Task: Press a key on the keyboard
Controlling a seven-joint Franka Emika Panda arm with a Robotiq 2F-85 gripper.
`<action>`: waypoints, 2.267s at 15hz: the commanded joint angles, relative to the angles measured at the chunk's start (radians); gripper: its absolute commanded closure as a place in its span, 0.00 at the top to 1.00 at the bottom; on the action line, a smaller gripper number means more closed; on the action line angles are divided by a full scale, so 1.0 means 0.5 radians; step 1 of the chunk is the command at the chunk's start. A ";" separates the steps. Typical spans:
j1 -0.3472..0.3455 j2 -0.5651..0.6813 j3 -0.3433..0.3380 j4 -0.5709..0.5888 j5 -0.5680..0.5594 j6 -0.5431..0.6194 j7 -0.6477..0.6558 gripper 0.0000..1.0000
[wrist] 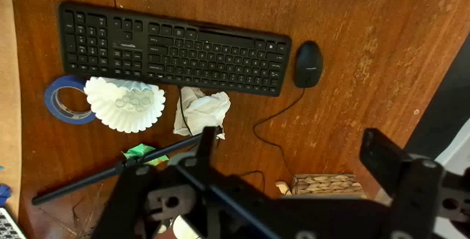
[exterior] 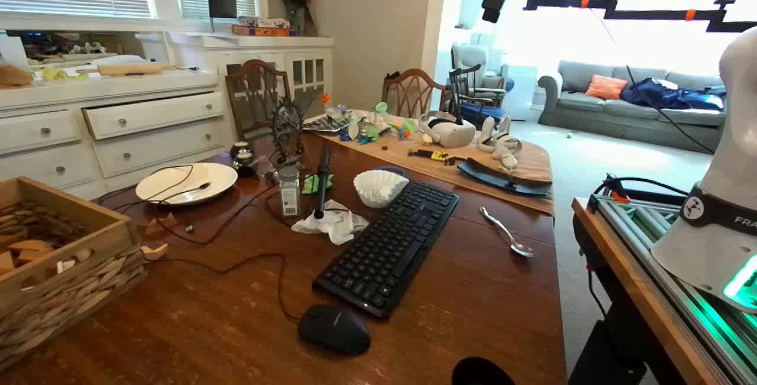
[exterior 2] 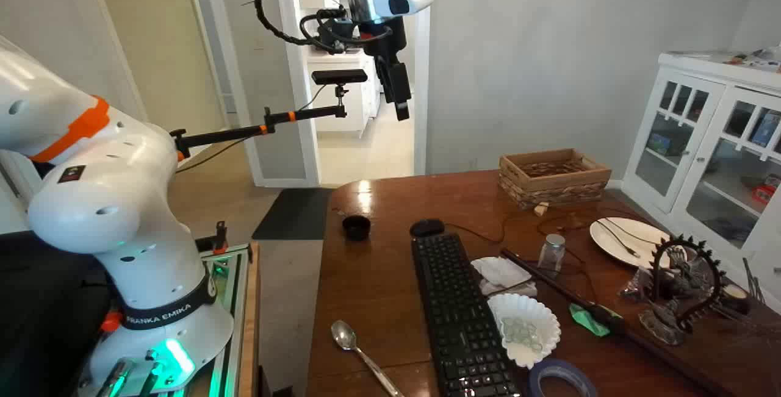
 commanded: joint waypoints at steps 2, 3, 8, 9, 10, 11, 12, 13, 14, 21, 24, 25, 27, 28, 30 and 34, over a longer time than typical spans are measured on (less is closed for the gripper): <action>0.002 0.001 -0.002 0.003 -0.002 -0.003 0.001 1.00; 0.002 0.001 -0.002 0.003 -0.002 -0.003 0.001 1.00; -0.049 -0.011 0.027 -0.007 -0.071 0.006 0.068 1.00; -0.072 -0.023 0.029 -0.017 -0.110 -0.001 0.086 1.00; -0.091 -0.039 0.006 -0.034 -0.121 -0.020 0.091 1.00; -0.119 -0.052 -0.010 -0.053 -0.144 -0.025 0.105 1.00; -0.150 -0.066 -0.023 -0.076 -0.165 -0.022 0.122 1.00; -0.168 -0.069 -0.053 -0.094 -0.162 -0.031 0.107 1.00; -0.176 -0.071 -0.096 -0.124 -0.141 0.002 0.063 1.00; -0.408 0.028 -0.168 -0.352 -0.381 0.429 0.099 1.00; -0.498 0.121 -0.195 -0.482 -0.514 0.614 0.063 0.66; -0.520 0.151 -0.198 -0.511 -0.540 0.666 0.067 0.58; -0.509 0.236 -0.251 -0.561 -0.505 0.776 0.009 0.42; -0.503 0.291 -0.269 -0.582 -0.487 0.845 -0.013 0.35; -0.521 0.406 -0.275 -0.589 -0.504 0.922 -0.005 0.20; -0.535 0.602 -0.283 -0.585 -0.522 1.080 0.010 0.00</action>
